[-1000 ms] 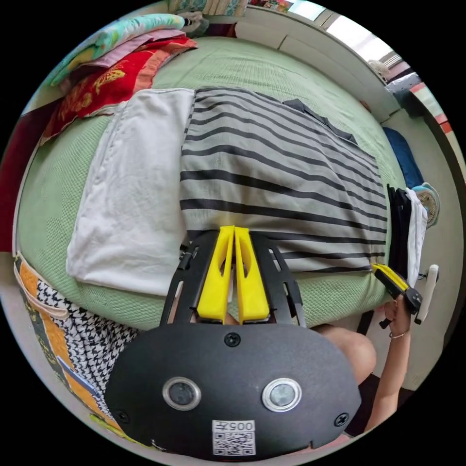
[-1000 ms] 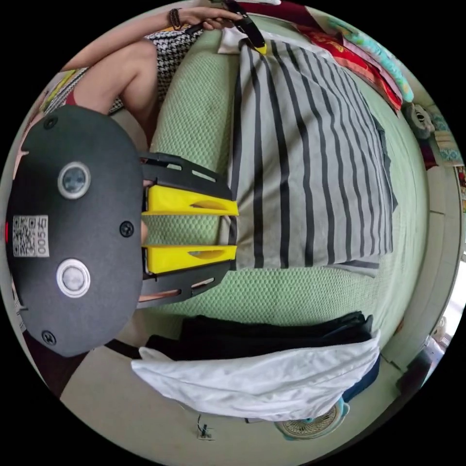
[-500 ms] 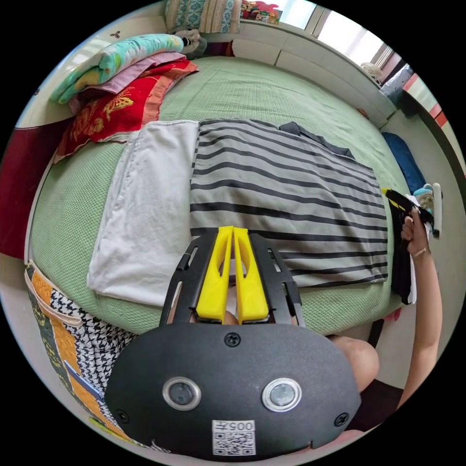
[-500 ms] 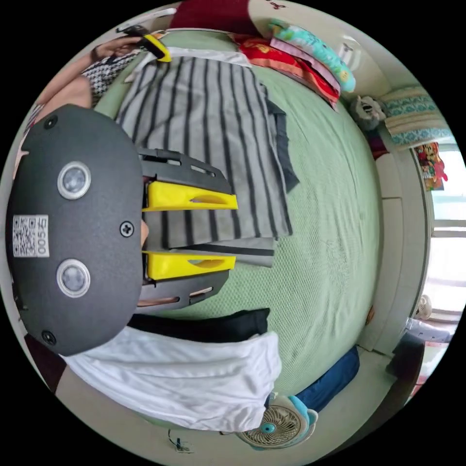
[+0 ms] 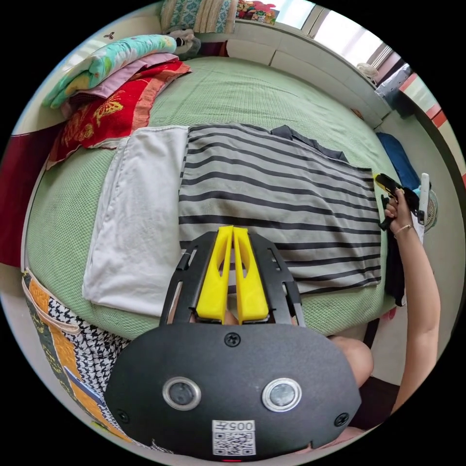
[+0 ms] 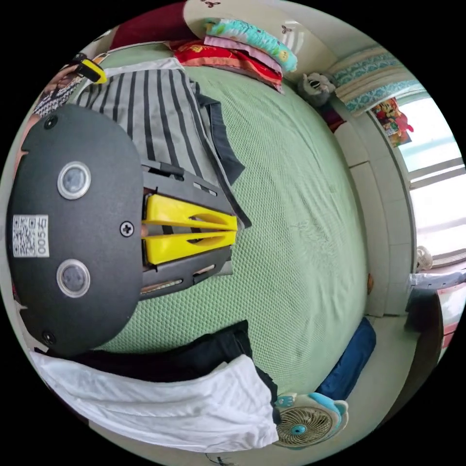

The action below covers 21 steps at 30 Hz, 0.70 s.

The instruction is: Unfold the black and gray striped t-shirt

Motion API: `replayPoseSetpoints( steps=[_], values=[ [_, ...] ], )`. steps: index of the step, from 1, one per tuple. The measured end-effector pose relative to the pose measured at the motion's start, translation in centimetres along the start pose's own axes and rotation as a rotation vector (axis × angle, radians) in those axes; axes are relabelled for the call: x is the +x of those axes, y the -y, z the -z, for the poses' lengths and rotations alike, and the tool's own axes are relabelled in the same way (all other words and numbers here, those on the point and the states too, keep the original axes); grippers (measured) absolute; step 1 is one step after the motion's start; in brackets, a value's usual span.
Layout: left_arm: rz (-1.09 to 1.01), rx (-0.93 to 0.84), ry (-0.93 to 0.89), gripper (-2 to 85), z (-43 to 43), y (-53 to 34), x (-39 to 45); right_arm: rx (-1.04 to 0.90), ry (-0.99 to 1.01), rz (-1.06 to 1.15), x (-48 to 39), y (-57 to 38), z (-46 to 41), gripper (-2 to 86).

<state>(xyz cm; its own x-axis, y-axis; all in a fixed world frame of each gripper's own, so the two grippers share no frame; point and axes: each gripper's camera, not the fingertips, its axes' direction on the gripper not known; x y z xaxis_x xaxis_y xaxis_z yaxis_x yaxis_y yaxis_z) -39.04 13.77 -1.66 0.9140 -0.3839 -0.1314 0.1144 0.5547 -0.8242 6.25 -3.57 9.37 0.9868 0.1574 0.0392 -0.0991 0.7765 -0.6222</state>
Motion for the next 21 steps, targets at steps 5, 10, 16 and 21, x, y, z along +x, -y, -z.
replayPoseSetpoints(
  steps=[5, 10, 16, 21],
  values=[
    [0.028, 0.057, -0.004, 2.2, 0.9, -2.4, -0.3, 0.012, 0.09, 0.178, -0.6, -5.9, 6.8, -1.3],
    [0.051, 0.159, -0.053, 5.0, 2.2, -6.0, -0.6, -0.046, 0.052, 0.312, 2.7, -17.1, 13.9, -1.0],
    [0.03, 0.231, -0.034, 6.6, 3.6, -11.8, 0.0, -0.157, -0.02, 0.18, 11.7, -27.3, 13.7, -0.8],
    [-0.036, 0.183, -0.001, 6.7, 2.9, -15.0, 2.3, -0.17, 0.084, 0.188, 12.4, -30.5, 11.6, 0.3]
  ],
)
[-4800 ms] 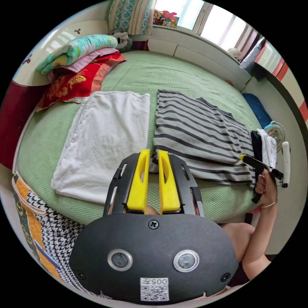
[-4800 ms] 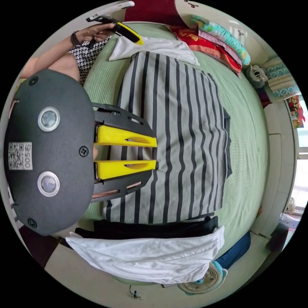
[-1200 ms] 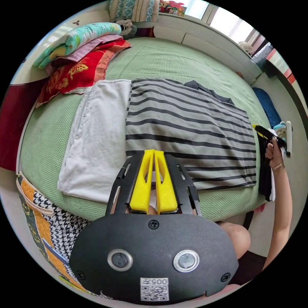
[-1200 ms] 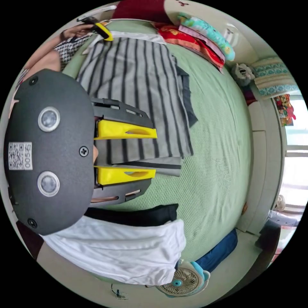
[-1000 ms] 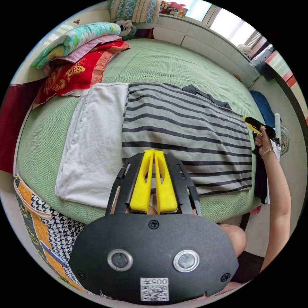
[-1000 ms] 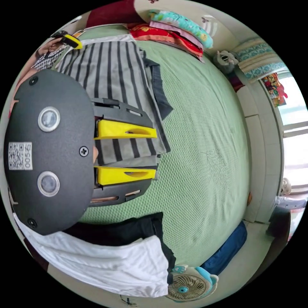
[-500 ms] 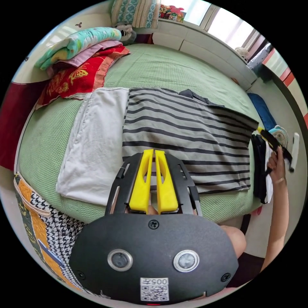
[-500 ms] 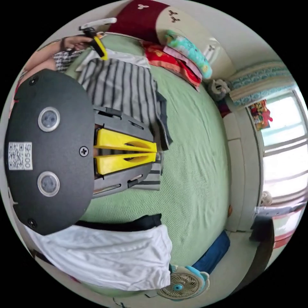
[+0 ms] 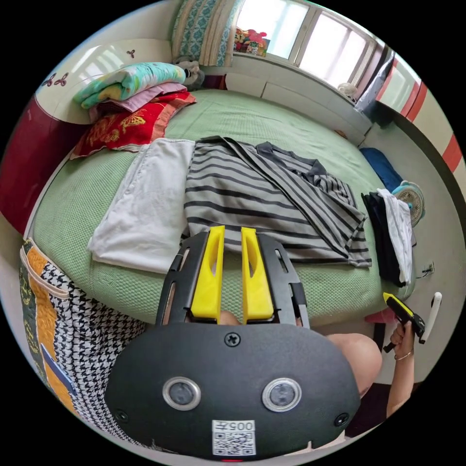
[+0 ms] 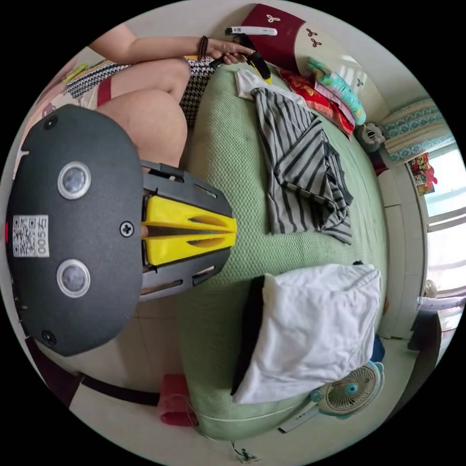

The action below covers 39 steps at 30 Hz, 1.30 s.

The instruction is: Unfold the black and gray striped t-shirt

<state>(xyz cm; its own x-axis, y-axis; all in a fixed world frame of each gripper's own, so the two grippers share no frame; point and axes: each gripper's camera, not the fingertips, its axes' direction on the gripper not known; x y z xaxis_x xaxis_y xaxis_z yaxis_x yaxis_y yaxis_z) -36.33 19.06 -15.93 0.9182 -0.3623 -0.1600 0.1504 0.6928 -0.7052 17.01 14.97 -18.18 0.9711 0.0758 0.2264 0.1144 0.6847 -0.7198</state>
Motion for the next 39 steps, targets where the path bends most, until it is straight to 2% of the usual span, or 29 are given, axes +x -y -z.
replayPoseSetpoints(
  steps=[6, 11, 15, 18, 19, 22, 26, 31, 37, 39],
  values=[
    [-0.018, -0.023, -0.012, 6.9, -0.8, -2.5, 1.3, 0.049, 0.052, 0.106, -4.9, 3.1, -3.2, 9.1],
    [0.034, -0.052, -0.114, 6.8, -1.4, -3.1, 0.6, 0.03, -0.015, 0.045, -7.2, 7.5, -7.7, 11.8],
    [0.027, -0.05, -0.129, 6.7, -1.1, -3.4, 0.3, -0.052, -0.004, -0.005, -7.6, 9.8, -11.7, 10.6],
    [0.015, -0.044, -0.113, 6.6, -0.8, -3.7, 0.2, -0.022, -0.09, 0.076, -9.0, 9.1, -12.2, 7.0],
    [0.018, -0.044, -0.114, 6.6, -0.8, -3.8, 0.1, 0.008, -0.121, 0.083, -9.2, 8.4, -11.8, 3.4],
    [0.045, -0.048, -0.15, 6.6, -0.6, -4.6, -0.2, 0.085, -0.052, 0.063, -8.1, 6.5, -9.5, -0.7],
    [0.049, -0.038, -0.122, 6.6, 0.1, -6.3, 0.2, 0.129, 0.034, 0.048, -6.1, 3.5, -6.3, -1.2],
    [0.015, 0.024, -0.111, 6.4, 2.5, -9.0, 0.9, 0.142, -0.087, 0.037, -2.4, -1.8, -3.1, -1.3],
    [-0.011, 0.065, -0.033, 8.5, 6.8, -12.9, 0.0, 0.072, -0.139, -0.094, 3.6, -5.3, -4.1, -1.4],
    [0.045, 0.013, -0.1, 9.7, 7.0, -13.3, -1.7, 0.026, -0.09, -0.125, 4.6, -5.6, -5.3, -1.4]
  ],
)
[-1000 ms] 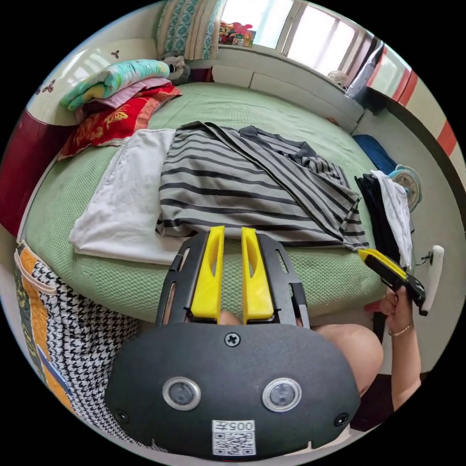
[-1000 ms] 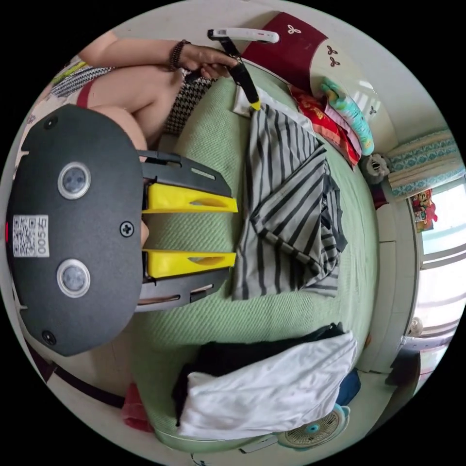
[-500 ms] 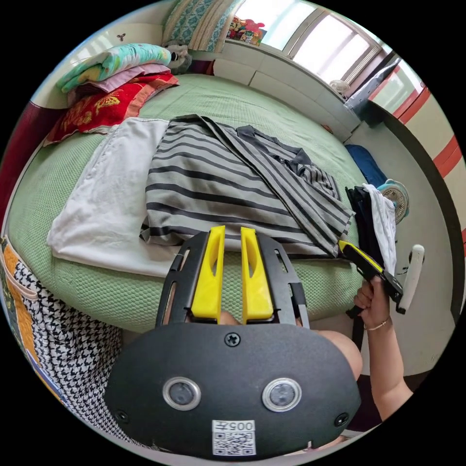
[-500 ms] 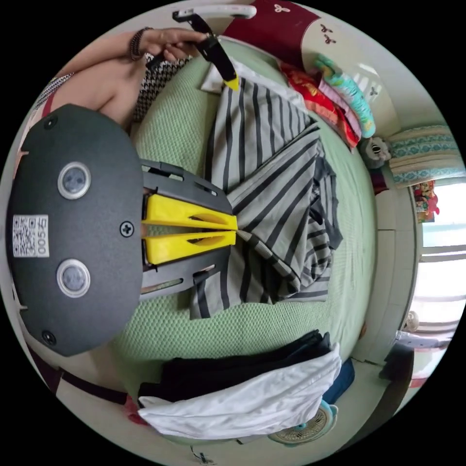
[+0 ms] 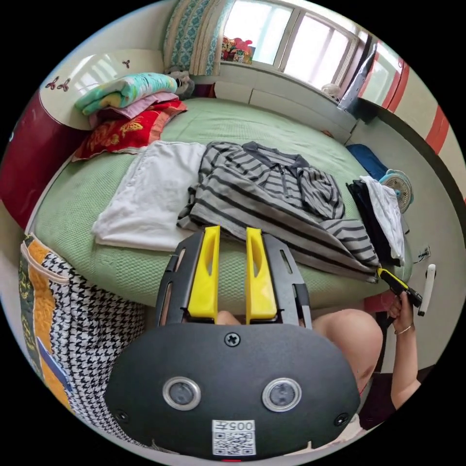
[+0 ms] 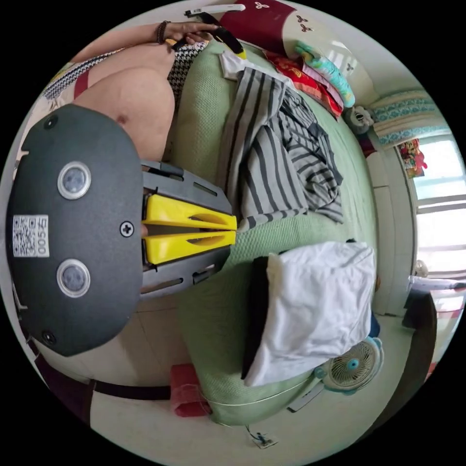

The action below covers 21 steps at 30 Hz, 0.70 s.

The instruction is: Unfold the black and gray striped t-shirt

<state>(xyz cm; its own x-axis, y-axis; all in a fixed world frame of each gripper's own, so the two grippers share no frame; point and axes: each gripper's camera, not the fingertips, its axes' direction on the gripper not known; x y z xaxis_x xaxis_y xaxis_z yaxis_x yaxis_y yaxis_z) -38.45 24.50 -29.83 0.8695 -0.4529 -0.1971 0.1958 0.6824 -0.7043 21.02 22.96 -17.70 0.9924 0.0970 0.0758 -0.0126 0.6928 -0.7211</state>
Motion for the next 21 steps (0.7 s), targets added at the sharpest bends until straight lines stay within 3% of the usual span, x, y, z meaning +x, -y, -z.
replayPoseSetpoints(
  steps=[2, 6, 9, 21],
  values=[
    [-0.056, -0.034, -0.022, 9.7, 0.3, 0.3, -0.2, -0.043, 0.029, -0.042, 0.6, -0.1, -1.3, -1.4],
    [-0.135, -0.043, 0.148, 13.3, 0.3, 0.8, 0.1, -0.059, 0.01, -0.055, 0.6, -0.3, -3.0, -1.5],
    [-0.141, -0.081, 0.169, 13.5, -1.0, 1.3, -0.4, -0.051, -0.001, -0.035, 0.6, -0.5, -3.5, -1.5],
    [-0.087, -0.17, 0.118, 1.9, -0.5, 0.0, -0.6, -0.047, -0.027, -0.007, 1.6, -1.5, -3.9, -1.5]
  ],
)
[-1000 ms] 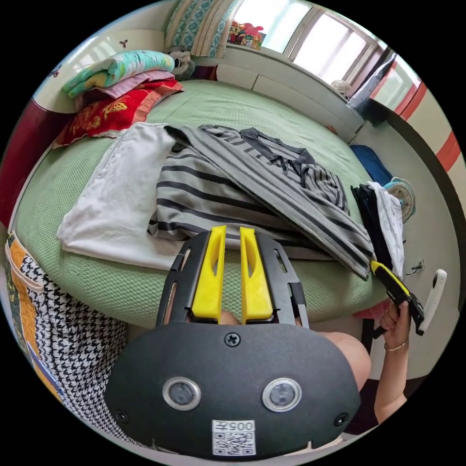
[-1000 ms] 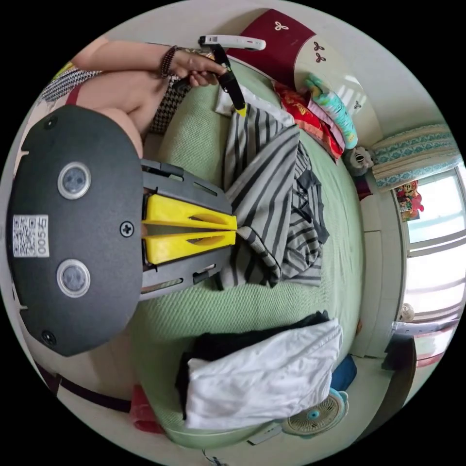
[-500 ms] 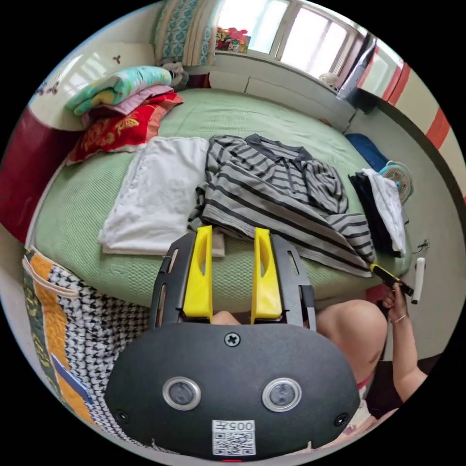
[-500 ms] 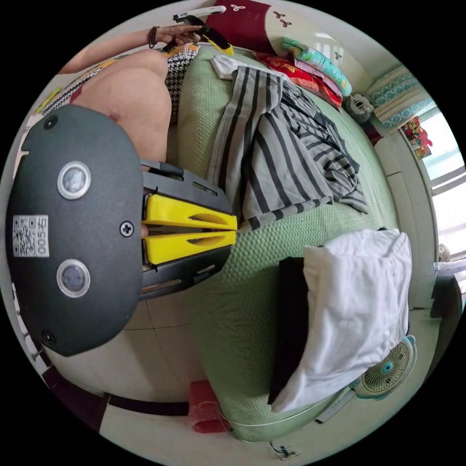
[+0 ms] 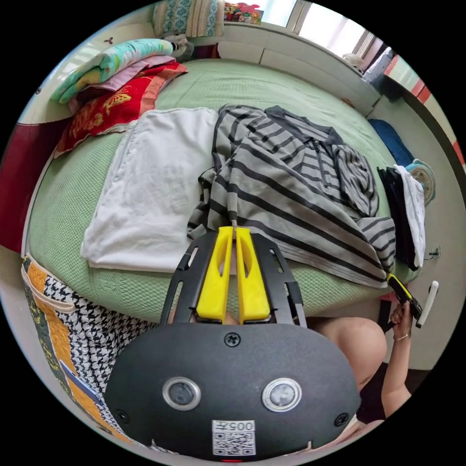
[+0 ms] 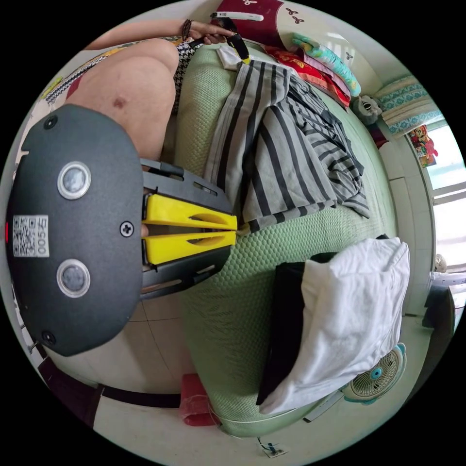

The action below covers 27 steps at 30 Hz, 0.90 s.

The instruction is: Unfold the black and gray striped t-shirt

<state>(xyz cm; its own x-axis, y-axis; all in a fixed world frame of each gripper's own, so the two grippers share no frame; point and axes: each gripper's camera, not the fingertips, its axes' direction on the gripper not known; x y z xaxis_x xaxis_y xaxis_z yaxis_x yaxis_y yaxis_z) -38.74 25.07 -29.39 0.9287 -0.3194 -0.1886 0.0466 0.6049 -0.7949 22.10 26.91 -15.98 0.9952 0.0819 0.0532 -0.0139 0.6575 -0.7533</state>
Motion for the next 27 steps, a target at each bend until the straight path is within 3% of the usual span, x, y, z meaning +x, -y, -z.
replayPoseSetpoints(
  steps=[8, 18, 27],
  values=[
    [-0.07, 0.098, 0.003, 0.4, 8.4, -7.4, -0.3, 0.02, 0.093, -0.02, 2.2, -1.7, 3.1, -1.5],
    [-0.115, 0.2, -0.018, 0.3, 18.9, -19.8, -0.3, 0.189, 0.104, 0.109, 4.1, -7.2, 15.6, -1.5],
    [0.013, 0.169, -0.024, 0.3, 20.2, -27.4, -2.5, 0.159, 0.154, 0.174, 5.0, -13.0, 20.4, -1.4]
  ],
)
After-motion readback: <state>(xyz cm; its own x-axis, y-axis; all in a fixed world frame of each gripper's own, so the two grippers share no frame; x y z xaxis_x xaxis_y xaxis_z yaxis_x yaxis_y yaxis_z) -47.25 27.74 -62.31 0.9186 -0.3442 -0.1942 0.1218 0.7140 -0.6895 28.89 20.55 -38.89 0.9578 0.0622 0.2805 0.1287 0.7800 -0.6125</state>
